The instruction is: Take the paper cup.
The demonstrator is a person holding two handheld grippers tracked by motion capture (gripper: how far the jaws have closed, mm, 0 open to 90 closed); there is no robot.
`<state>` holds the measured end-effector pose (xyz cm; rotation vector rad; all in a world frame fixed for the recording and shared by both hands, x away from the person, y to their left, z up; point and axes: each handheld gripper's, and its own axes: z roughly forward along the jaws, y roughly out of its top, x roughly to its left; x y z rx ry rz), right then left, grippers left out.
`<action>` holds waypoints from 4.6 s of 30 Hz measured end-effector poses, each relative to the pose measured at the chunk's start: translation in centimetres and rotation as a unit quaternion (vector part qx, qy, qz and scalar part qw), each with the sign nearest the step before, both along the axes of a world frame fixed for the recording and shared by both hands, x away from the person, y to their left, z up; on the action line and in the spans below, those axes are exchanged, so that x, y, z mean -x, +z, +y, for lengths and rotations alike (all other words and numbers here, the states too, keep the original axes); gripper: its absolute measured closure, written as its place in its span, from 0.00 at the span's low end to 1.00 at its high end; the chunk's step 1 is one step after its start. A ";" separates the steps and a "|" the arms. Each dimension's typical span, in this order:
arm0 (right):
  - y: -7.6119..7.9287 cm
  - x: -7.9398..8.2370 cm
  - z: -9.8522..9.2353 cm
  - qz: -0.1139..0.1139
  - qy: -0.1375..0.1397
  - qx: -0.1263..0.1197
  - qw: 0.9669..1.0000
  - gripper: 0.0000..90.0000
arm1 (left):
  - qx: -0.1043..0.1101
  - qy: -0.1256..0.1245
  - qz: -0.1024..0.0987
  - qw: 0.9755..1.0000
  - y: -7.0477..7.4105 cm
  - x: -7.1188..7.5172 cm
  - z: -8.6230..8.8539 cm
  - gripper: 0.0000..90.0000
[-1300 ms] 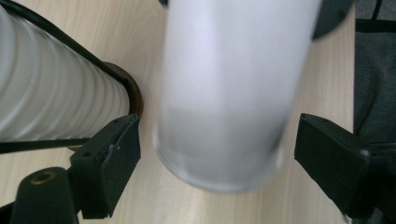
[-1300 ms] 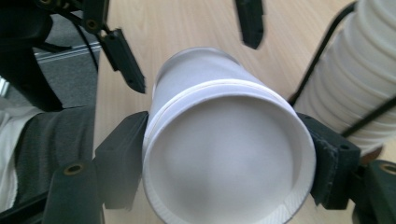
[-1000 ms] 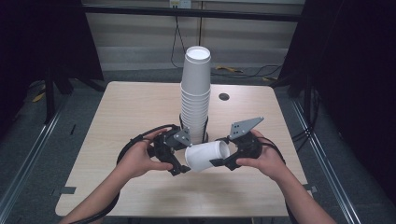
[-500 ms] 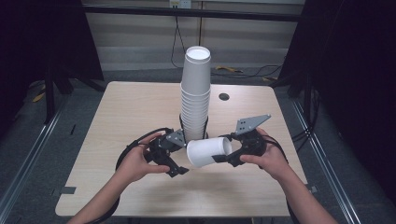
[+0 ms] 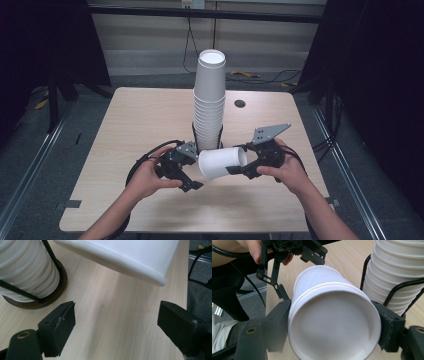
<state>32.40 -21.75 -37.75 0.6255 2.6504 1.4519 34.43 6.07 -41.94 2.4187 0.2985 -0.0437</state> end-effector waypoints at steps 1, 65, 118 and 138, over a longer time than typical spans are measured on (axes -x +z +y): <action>0.0 0.0 0.0 0.001 0.001 -0.001 1.000 0.27 | 0.004 0.001 0.002 1.000 -0.1 0.0 0.0 0.16; -0.4 0.1 1.3 0.012 0.035 -0.029 0.999 0.27 | 0.054 -0.018 -0.014 0.998 -0.4 -0.3 -0.7 0.02; -0.3 -0.2 1.9 0.031 0.051 -0.038 0.997 0.28 | 0.072 -0.056 -0.040 0.995 0.4 -0.2 0.3 0.15; -0.5 -0.3 1.8 0.037 0.051 -0.039 0.997 0.28 | 0.067 -0.054 -0.034 0.996 0.5 -0.2 0.3 0.17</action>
